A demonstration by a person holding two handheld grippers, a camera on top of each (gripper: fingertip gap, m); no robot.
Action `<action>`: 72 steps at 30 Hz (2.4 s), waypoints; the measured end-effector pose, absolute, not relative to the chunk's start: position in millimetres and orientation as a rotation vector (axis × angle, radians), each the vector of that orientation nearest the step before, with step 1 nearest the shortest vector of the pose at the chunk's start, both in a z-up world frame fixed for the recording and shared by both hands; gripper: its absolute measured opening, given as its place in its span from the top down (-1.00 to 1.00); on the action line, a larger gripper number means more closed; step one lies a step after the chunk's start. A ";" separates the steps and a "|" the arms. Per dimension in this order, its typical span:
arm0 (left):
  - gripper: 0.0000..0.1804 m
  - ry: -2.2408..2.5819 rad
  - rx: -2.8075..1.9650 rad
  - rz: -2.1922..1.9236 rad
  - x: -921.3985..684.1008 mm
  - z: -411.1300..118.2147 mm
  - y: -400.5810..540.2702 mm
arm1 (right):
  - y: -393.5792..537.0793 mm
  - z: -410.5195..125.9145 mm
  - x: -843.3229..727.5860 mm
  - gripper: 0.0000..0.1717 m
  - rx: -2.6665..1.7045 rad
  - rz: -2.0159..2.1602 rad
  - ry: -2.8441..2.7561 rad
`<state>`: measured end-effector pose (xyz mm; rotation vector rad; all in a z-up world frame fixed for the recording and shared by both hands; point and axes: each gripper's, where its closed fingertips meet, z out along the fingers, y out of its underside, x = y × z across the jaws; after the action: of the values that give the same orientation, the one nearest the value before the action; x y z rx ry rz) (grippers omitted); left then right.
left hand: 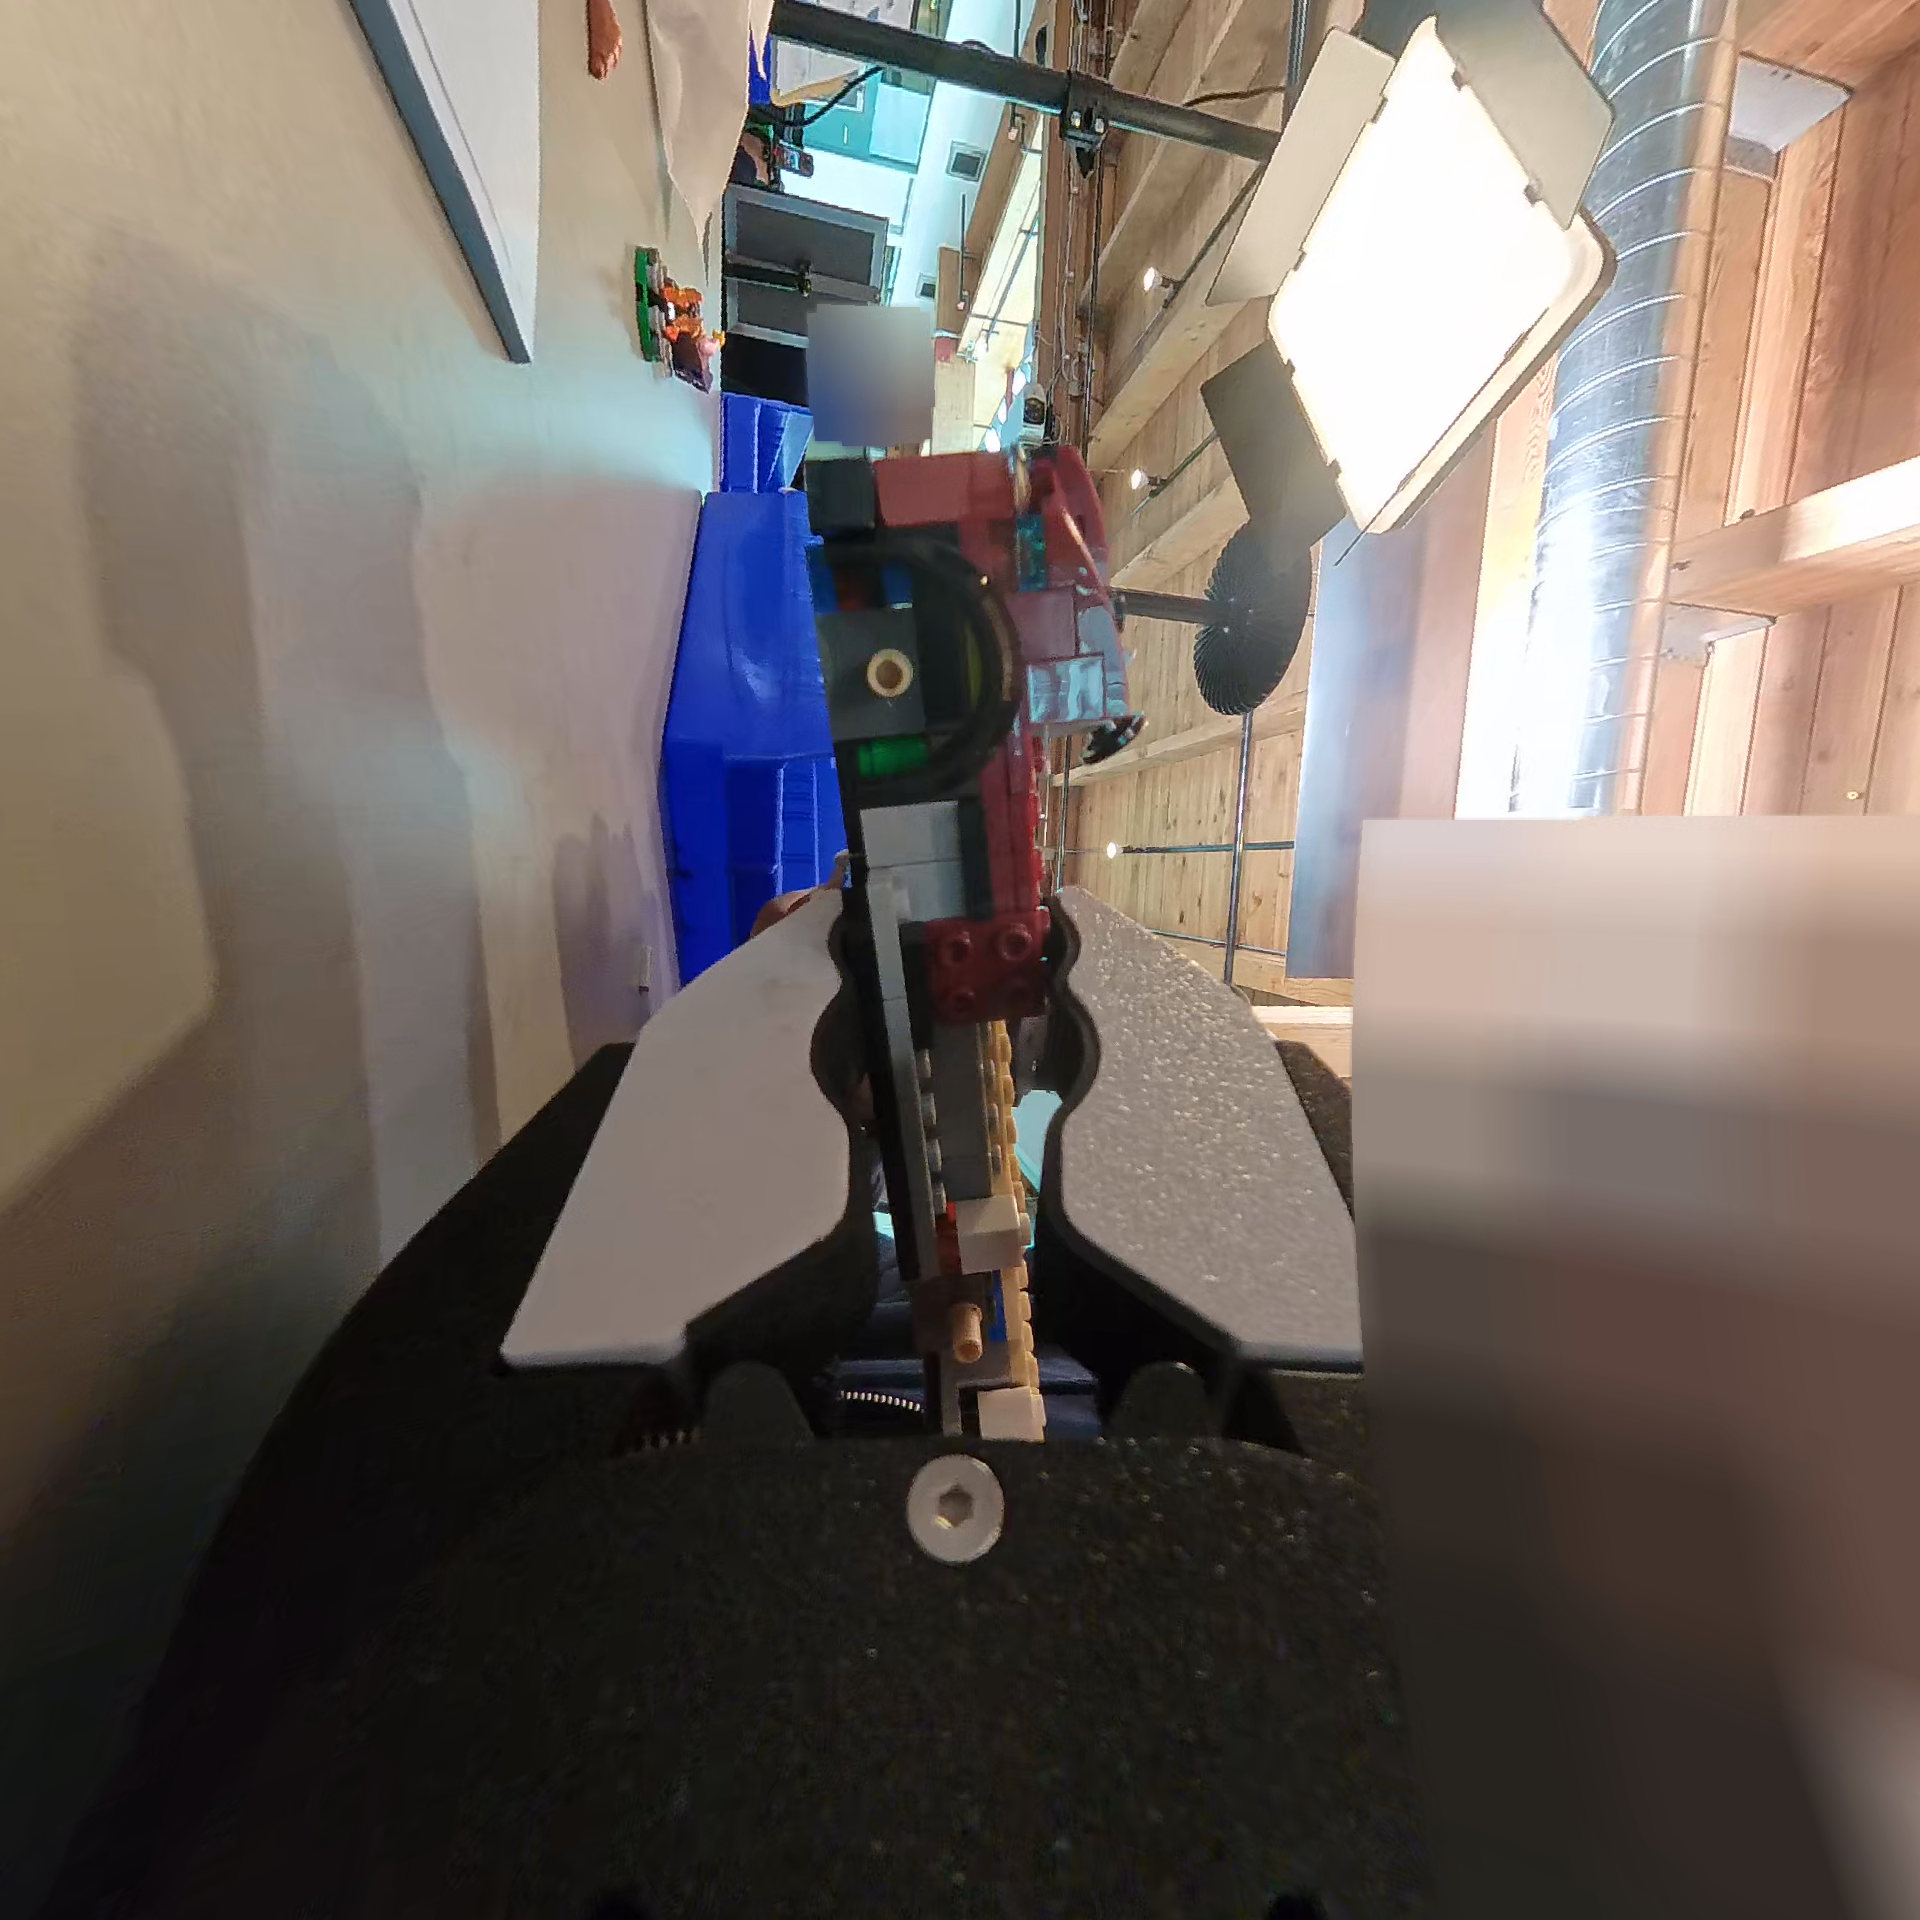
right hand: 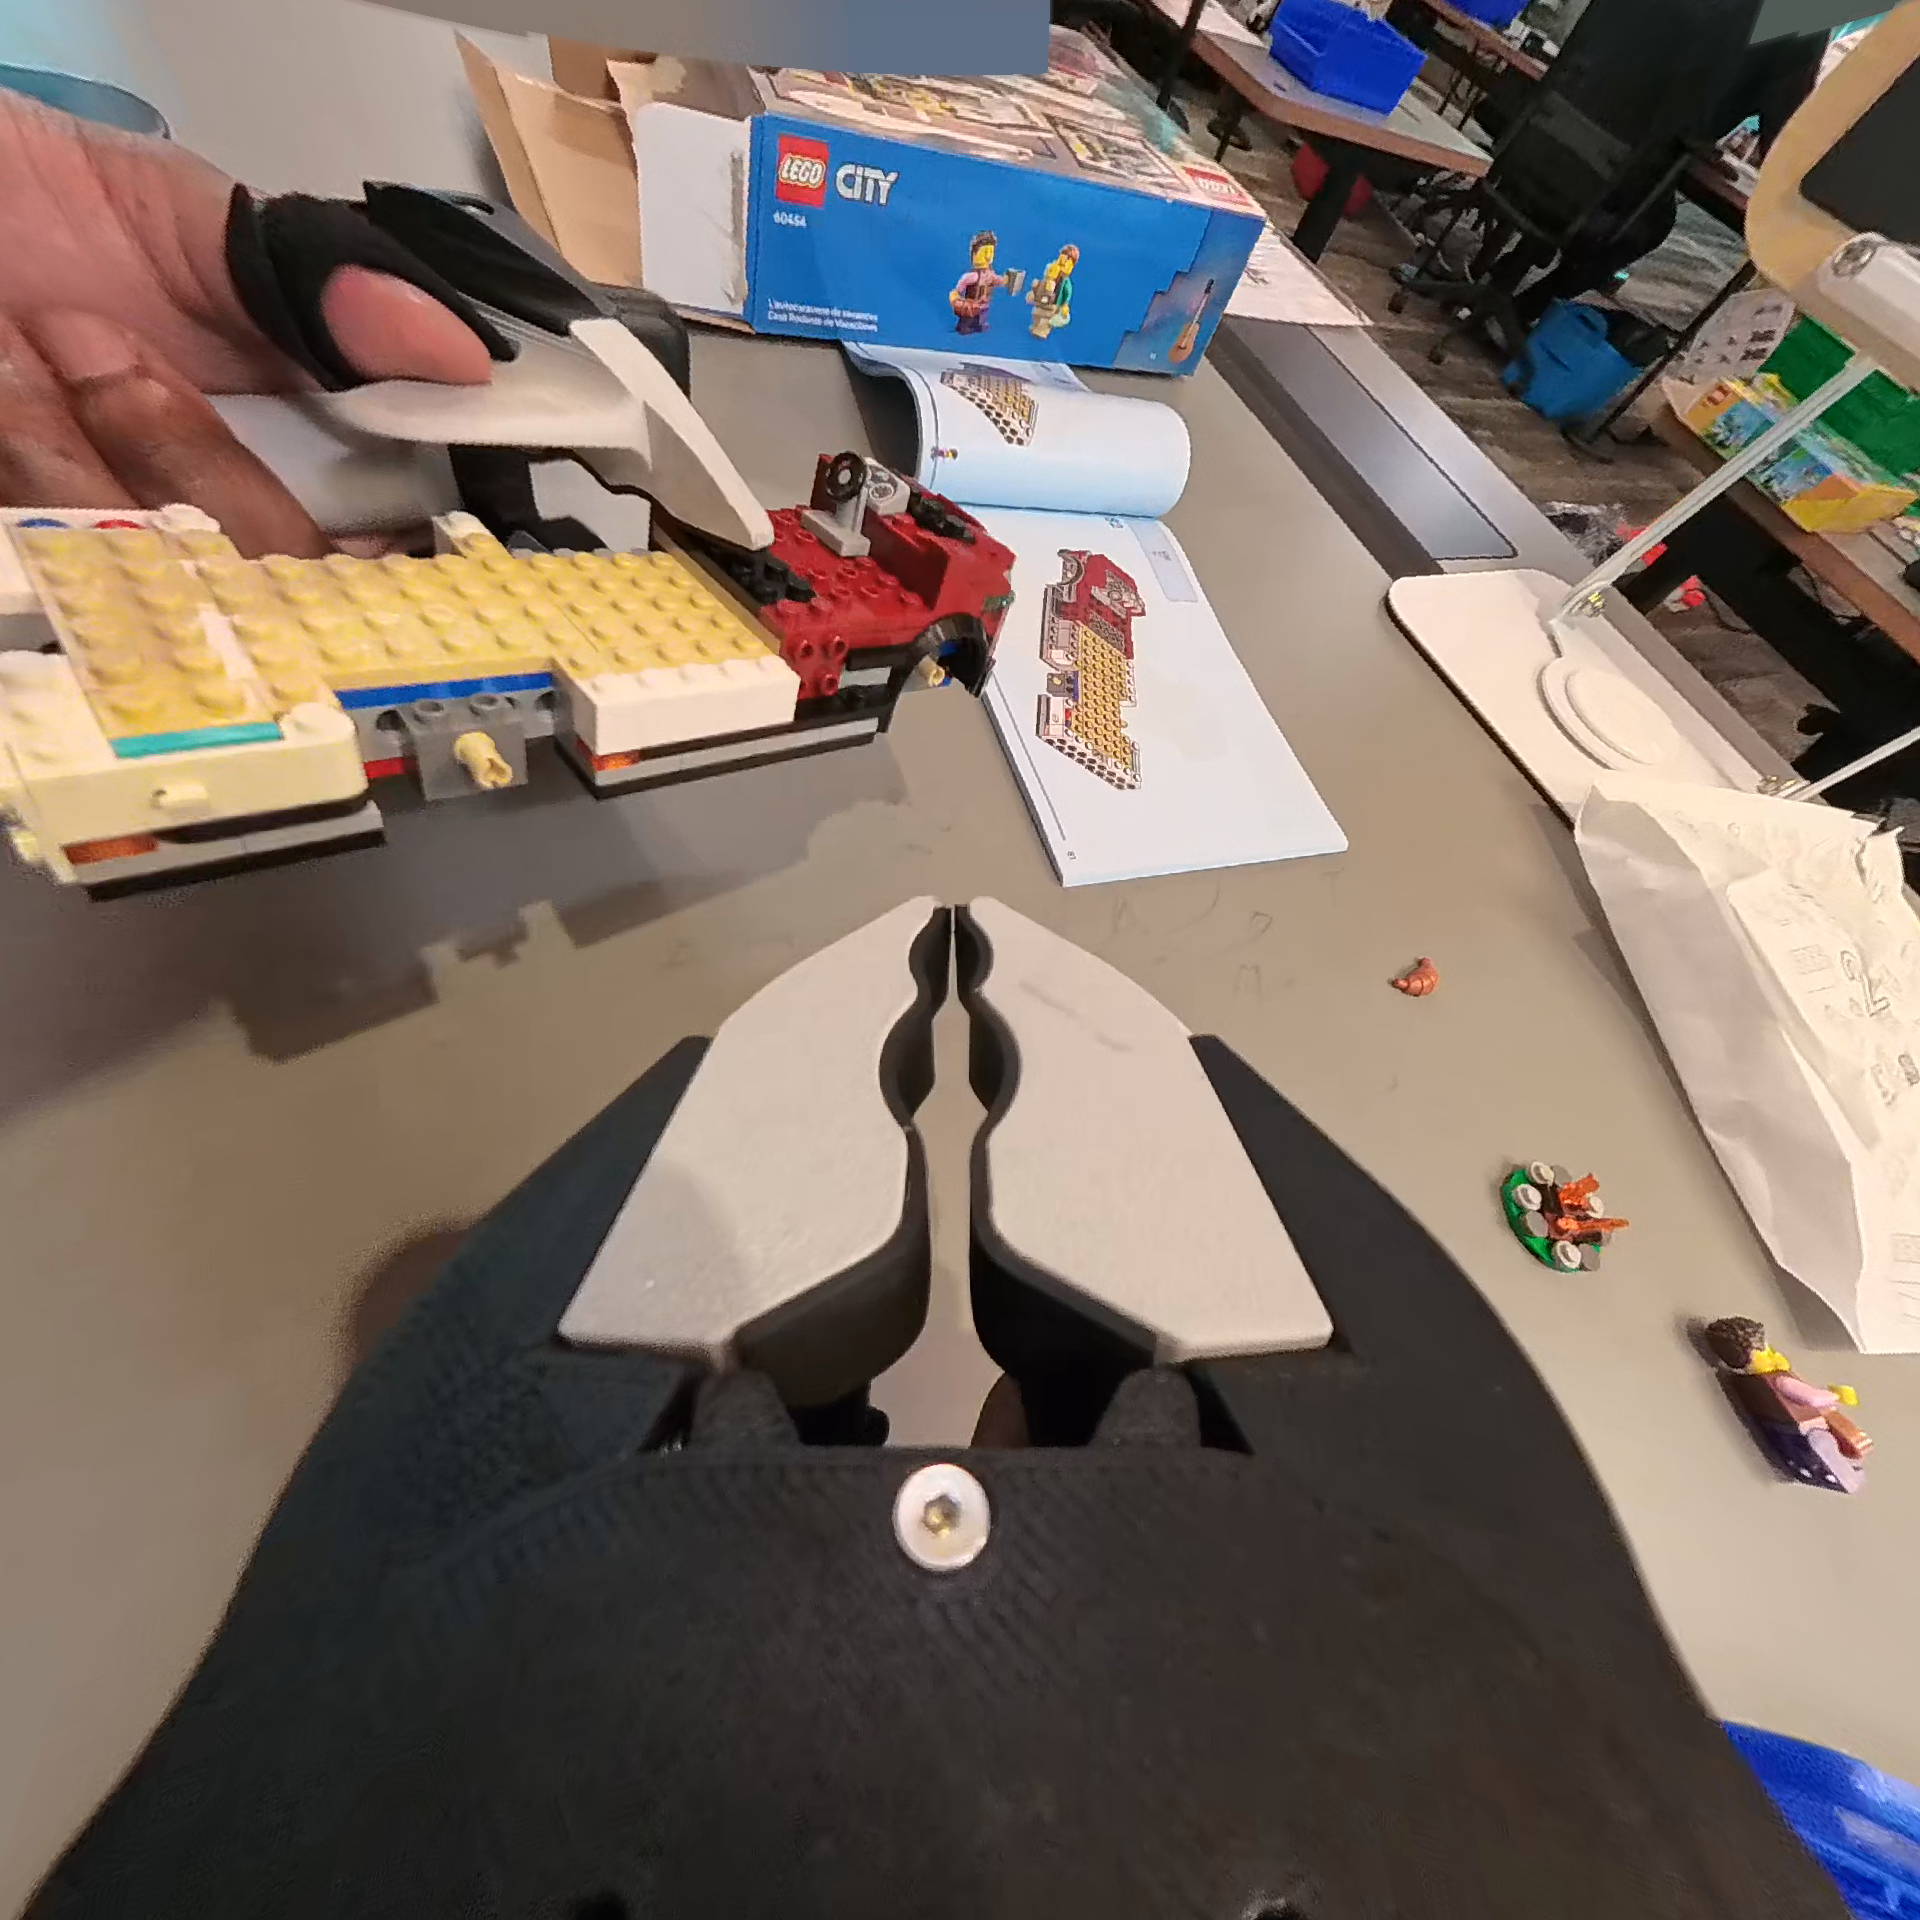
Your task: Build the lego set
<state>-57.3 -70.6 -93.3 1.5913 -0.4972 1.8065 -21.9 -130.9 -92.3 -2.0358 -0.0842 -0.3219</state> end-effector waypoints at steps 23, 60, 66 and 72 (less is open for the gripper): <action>0.65 -0.986 1.774 1.788 -71.9 -116.9 -62.6 | -223.6 -126.2 -18.8 0.84 -2.360 -0.223 0.136; 0.64 -1.006 1.750 1.788 -78.7 -124.9 -58.8 | -189.5 -148.6 -86.7 0.74 -2.291 0.022 0.036; 0.64 -1.015 1.756 1.786 -81.3 -125.3 -57.1 | -175.8 -167.5 -112.2 0.74 -2.362 0.067 0.034; 0.64 -1.005 1.761 1.784 -86.3 -125.6 -55.0 | -162.8 -174.9 -118.0 0.73 -2.409 0.088 0.104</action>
<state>-86.3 -55.0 -125.6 1.7611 -1.0053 1.7842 -118.0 -162.8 -174.9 -2.4093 0.1044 0.0878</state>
